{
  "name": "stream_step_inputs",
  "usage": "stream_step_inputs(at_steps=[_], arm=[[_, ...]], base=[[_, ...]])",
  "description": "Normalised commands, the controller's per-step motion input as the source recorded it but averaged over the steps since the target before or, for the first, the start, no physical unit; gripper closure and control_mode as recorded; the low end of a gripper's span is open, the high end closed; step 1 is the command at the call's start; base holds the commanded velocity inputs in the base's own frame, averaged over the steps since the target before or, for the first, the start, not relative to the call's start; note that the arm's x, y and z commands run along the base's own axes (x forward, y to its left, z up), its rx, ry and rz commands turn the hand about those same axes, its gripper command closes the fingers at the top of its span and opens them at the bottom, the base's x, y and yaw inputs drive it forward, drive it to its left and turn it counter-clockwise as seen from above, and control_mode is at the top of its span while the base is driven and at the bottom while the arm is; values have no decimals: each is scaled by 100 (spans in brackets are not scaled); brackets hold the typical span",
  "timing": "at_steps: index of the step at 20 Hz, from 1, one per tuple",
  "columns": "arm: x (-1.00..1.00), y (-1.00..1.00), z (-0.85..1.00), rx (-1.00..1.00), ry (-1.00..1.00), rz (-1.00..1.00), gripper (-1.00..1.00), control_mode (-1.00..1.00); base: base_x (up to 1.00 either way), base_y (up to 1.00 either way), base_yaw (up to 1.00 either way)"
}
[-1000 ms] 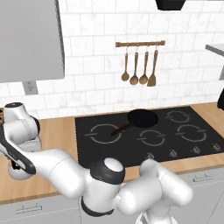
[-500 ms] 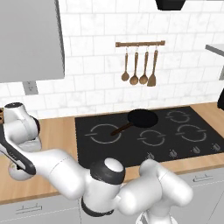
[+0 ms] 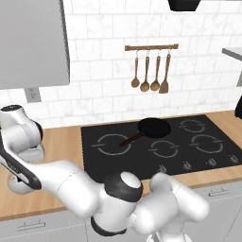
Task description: Pick the kettle from the counter and place it on a stove burner. Then turn the burner on.
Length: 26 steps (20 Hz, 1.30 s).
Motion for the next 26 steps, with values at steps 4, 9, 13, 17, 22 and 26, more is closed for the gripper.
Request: stream_step_inputs(at_steps=[4, 9, 13, 17, 22, 26], arm=[[-48, -59, 39, 5, -22, -5, 100, -100], [-15, -82, 2, 0, -24, -9, 100, -100], [0, -81, 22, 0, -10, -4, 100, -100], [0, -75, 27, 0, -1, -2, 100, -100], [15, -78, 23, 0, 0, 0, 100, -100], [6, -99, 12, 0, 0, -3, 100, -100]], base=[[0, 0, 0], [0, 0, 0], [0, 0, 0], [0, 0, 0], [0, 0, 0], [0, 0, 0]])
